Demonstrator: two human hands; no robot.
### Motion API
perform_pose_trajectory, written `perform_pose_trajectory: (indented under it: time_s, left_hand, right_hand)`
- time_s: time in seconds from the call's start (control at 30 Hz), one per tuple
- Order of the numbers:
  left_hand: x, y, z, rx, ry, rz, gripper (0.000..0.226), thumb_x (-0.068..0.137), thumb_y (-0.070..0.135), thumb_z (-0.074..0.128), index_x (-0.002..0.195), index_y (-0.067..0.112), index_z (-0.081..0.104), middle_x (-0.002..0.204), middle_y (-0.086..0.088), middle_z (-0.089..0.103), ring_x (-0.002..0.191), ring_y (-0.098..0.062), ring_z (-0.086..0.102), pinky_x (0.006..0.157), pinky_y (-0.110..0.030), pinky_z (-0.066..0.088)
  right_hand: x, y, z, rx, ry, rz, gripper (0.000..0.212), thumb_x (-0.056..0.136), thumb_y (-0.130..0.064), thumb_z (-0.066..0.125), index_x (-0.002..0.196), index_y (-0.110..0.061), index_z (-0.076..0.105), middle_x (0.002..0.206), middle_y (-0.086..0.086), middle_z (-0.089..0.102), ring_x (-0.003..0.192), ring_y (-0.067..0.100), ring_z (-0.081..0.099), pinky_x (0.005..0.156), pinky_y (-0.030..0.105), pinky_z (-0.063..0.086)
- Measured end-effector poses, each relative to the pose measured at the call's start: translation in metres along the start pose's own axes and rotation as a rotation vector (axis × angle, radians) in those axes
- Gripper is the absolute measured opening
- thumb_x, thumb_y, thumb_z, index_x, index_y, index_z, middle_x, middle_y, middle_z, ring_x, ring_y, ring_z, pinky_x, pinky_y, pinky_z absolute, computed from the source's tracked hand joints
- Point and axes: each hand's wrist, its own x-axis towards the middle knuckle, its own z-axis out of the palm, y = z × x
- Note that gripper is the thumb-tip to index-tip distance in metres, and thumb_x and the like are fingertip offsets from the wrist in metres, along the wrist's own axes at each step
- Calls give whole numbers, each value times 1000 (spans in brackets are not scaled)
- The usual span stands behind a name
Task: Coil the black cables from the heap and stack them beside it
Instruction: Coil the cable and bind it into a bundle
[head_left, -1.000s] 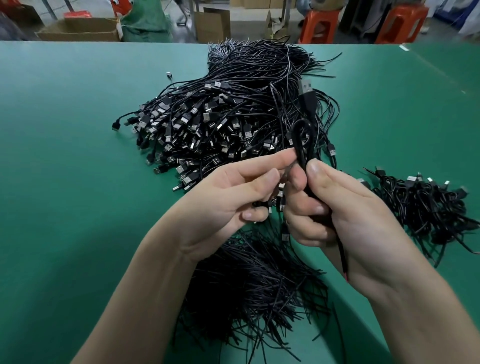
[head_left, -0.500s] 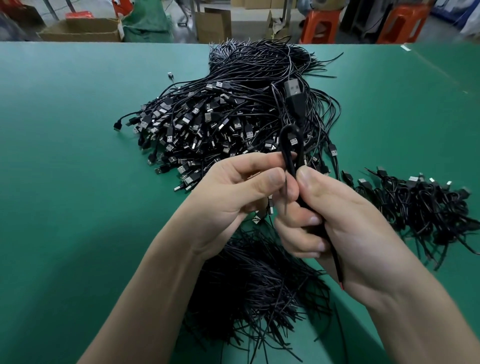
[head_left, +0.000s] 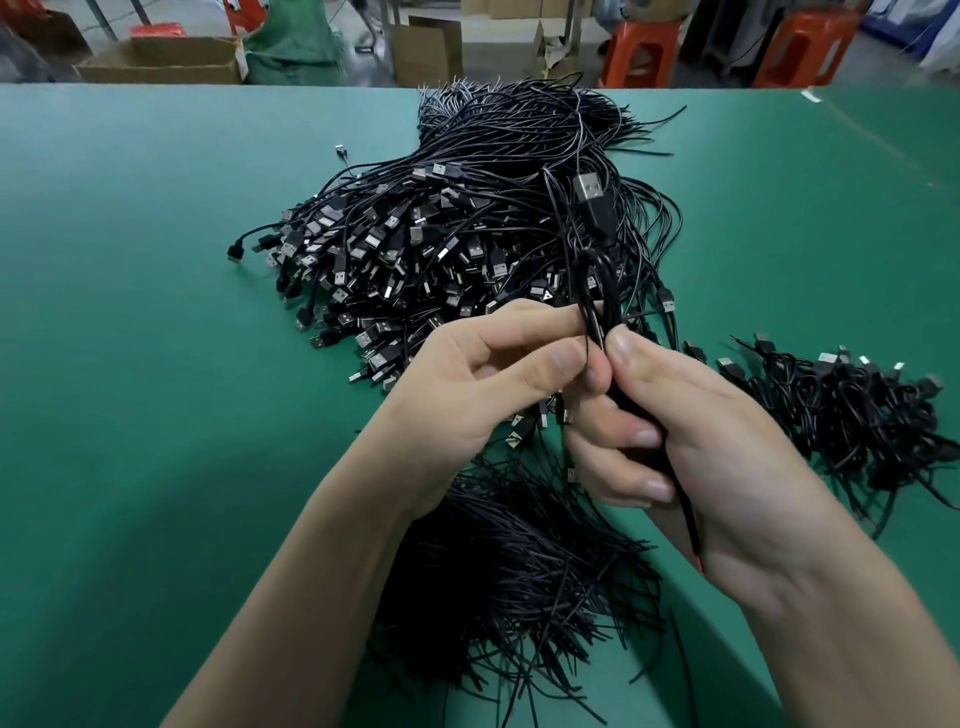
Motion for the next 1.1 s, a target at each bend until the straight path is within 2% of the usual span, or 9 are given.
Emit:
perform_pose_trajectory:
  time_s: [0.23, 0.4, 0.5, 0.53, 0.6, 0.67, 0.83, 0.97, 1.1]
  left_hand:
    - [0, -4, 8, -114, 19, -18, 19, 95, 22, 61, 86, 16, 77, 85, 1, 69, 85, -12, 65, 87, -23, 51]
    - [-2, -6, 8, -128, 7, -31, 16, 94, 21, 62, 97, 17, 78, 68, 13, 68, 82, -1, 70, 87, -20, 53]
    - [-1, -6, 7, -75, 18, -43, 30, 97, 23, 61, 101, -5, 72, 68, 14, 69, 80, 2, 70, 83, -16, 53]
    - [-1, -6, 8, -79, 19, -51, 30, 97, 24, 63, 104, -4, 73, 67, 13, 69, 75, 2, 69, 79, -14, 52]
    - [-1, -3, 8, -125, 15, -70, 19, 93, 34, 71, 101, 19, 80, 63, 10, 69, 61, 0, 66, 72, -13, 52]
    - [0, -2, 10, -160, 15, -75, 23, 86, 43, 73, 98, 26, 81, 63, 7, 71, 60, -2, 68, 72, -16, 54]
    - [1, -2, 18, -162, 82, -52, 33, 84, 54, 71, 97, 25, 80, 61, 5, 70, 61, -4, 69, 69, -17, 56]
    - [1, -1, 20, -126, 81, -39, 46, 89, 53, 66, 106, 12, 76, 74, 6, 75, 76, -5, 71, 81, -18, 55]
    - [-1, 2, 18, -197, 0, -70, 29, 91, 40, 70, 114, 24, 77, 86, 7, 77, 84, -5, 72, 84, -18, 55]
  right_hand:
    - [-1, -2, -2, -166, 4, -32, 35, 105, -38, 40, 79, -21, 56, 59, -6, 34, 42, 10, 31, 48, 17, 35]
    - [-3, -5, -11, -245, -73, 28, 35, 105, -40, 44, 82, -18, 61, 55, -4, 42, 43, 13, 39, 53, 18, 41]
    - [-2, -4, -13, -226, -64, 67, 38, 105, -42, 44, 83, -17, 62, 53, -3, 43, 41, 13, 39, 52, 17, 42]
    - [-2, -3, -13, -232, -64, 80, 40, 105, -44, 44, 83, -16, 63, 52, -2, 43, 41, 13, 39, 52, 16, 42]
    - [-1, 0, -11, -251, -84, 112, 48, 106, -48, 40, 81, -15, 62, 50, -2, 42, 40, 13, 38, 52, 17, 42]
    - [-1, 1, -7, -215, -111, 137, 49, 106, -50, 38, 75, -17, 56, 51, -4, 36, 40, 12, 34, 51, 19, 39]
    - [2, 2, -1, 42, -128, 137, 45, 106, -48, 39, 71, -20, 46, 52, -8, 27, 39, 8, 26, 49, 21, 34]
    - [3, 1, -2, 182, -101, 109, 42, 103, -48, 45, 69, -22, 48, 51, -11, 28, 39, 4, 25, 47, 22, 28]
    - [3, 1, -3, 205, -72, 87, 43, 103, -47, 45, 68, -23, 47, 51, -11, 28, 38, 4, 25, 47, 23, 25]
